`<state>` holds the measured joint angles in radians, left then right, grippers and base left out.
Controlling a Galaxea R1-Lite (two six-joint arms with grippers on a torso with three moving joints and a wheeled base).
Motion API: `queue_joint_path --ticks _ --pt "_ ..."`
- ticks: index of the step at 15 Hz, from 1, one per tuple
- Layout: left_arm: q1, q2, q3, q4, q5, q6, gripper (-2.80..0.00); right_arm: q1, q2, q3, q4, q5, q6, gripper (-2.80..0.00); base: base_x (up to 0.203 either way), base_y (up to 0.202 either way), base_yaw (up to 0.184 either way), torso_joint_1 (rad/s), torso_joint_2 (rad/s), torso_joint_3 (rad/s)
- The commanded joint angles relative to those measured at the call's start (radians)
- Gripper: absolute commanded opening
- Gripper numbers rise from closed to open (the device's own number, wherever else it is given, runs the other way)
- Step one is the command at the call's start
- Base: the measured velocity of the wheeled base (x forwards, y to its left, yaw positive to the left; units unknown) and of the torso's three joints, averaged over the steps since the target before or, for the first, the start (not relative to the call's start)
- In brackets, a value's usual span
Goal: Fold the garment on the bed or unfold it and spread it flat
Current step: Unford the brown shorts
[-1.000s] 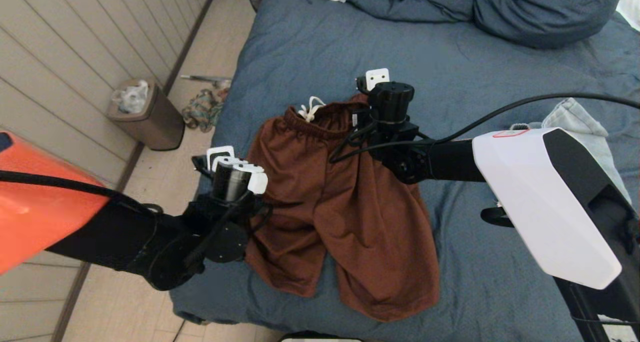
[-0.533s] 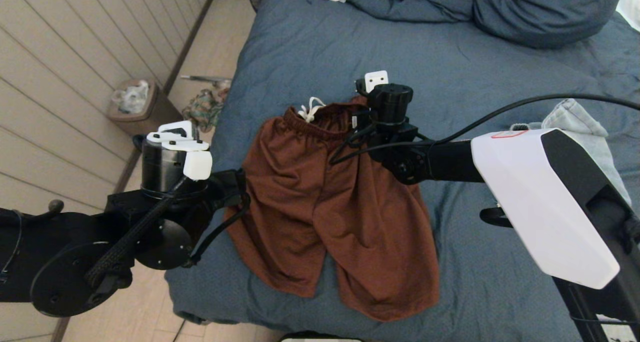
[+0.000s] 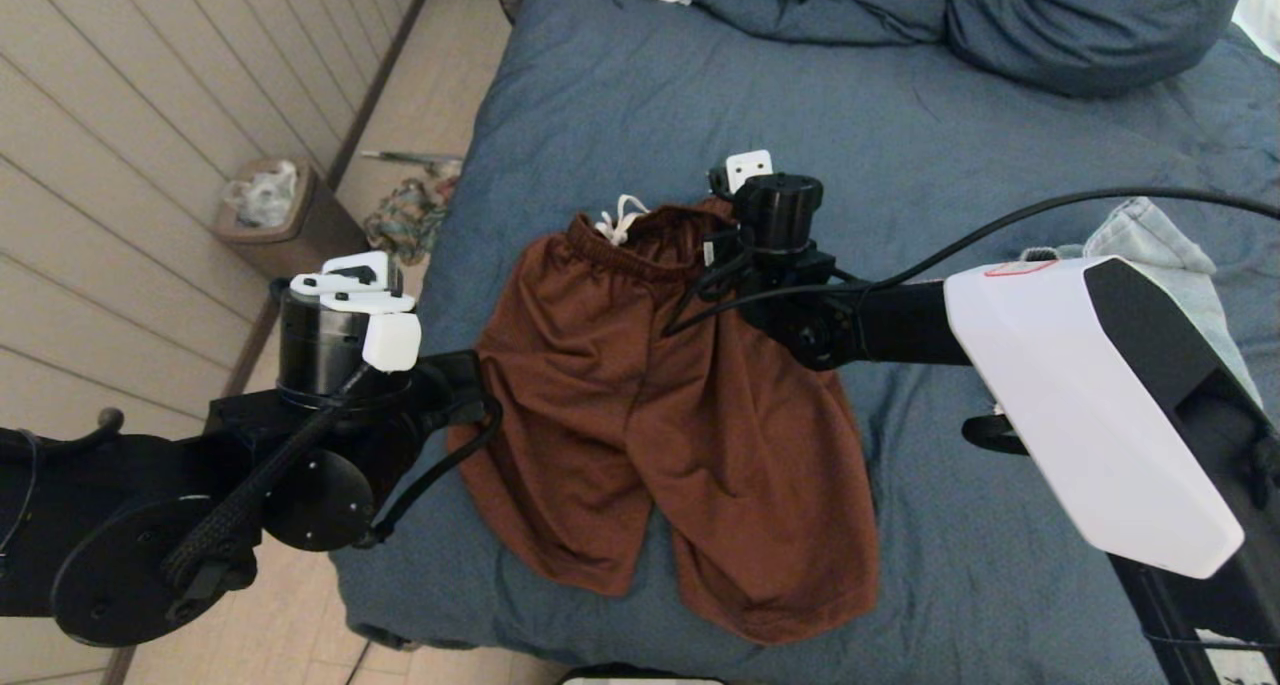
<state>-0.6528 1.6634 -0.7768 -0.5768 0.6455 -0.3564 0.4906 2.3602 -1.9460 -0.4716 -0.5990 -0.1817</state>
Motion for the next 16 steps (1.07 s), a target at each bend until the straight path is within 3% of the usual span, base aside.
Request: queue_joint_path --ticks 1,9,12,16 --pt "0.001 0.002 0.002 -0.006 0.003 -0.003 -2.80 -0.002 -0.041 0.010 0.020 0.011 0.009 -2.80 0.000 0.000 0.000 0.000 0.00 0.000" --pt "0.001 -0.002 0.008 -0.012 0.003 -0.003 -2.80 -0.014 -0.218 0.056 0.370 0.234 0.240 -2.80 0.000 0.000 0.000 0.000 0.00 0.000" --pt "0.001 0.001 0.011 -0.014 0.002 -0.004 -2.80 -0.025 -0.246 0.058 0.464 0.281 0.271 -2.80 0.000 0.000 0.000 0.000 0.00 0.000" --pt "0.001 0.002 0.013 -0.014 0.002 -0.006 -2.80 -0.023 -0.218 0.055 0.469 0.279 0.270 -2.80 0.000 0.000 0.000 0.000 0.00 0.000"
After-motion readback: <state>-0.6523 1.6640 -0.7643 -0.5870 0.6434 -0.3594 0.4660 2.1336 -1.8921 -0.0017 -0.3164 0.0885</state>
